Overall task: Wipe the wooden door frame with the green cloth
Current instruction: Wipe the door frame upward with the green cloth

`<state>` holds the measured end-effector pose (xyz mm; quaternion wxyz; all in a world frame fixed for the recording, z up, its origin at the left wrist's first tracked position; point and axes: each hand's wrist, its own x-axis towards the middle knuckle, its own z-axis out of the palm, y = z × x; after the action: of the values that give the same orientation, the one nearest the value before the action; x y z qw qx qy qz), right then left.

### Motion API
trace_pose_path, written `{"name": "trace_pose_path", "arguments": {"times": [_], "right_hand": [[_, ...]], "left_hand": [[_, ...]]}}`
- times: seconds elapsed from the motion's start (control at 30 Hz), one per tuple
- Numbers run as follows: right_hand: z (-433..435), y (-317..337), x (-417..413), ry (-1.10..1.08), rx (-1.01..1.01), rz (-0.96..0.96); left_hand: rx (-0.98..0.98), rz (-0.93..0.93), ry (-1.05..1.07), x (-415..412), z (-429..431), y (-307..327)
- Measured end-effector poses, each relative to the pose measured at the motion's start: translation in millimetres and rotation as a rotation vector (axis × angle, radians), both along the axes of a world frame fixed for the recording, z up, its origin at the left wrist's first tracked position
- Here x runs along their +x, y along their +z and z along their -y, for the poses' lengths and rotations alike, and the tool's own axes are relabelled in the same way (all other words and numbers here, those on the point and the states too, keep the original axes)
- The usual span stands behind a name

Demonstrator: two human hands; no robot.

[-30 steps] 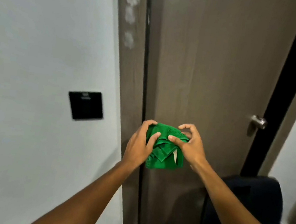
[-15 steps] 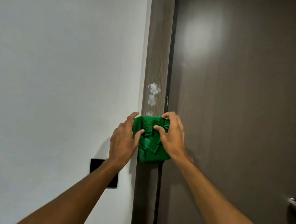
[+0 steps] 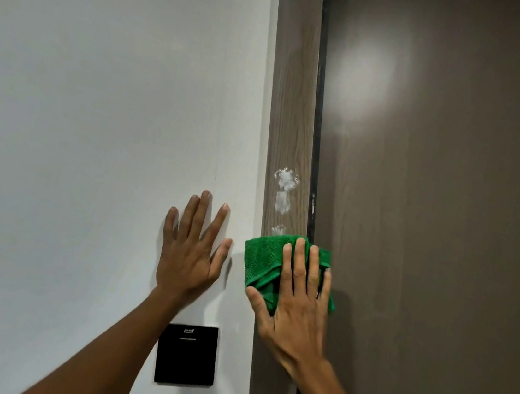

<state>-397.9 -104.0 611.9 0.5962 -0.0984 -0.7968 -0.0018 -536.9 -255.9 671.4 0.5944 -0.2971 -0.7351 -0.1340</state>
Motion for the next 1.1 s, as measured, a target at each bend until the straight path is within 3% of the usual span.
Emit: {"name": "trace_pose_path", "arguments": {"times": [0.23,0.53,0.83,1.1], "right_hand": [[-7,59,-24,-0.097,0.077,-0.098],[-9,-10,-25,-0.117,0.129,-0.097],[-3,71,-21,-0.035,0.04,-0.113],[6,6,-27,-0.172,0.102,-0.077]], "left_hand": [[0.009,-0.09,0.029,-10,-4,-2],[0.007,-0.107,0.02,-13,-3,-3],[0.012,-0.097,0.012,-11,-4,-3],[0.0,-0.082,0.009,-8,-1,-3]]}}
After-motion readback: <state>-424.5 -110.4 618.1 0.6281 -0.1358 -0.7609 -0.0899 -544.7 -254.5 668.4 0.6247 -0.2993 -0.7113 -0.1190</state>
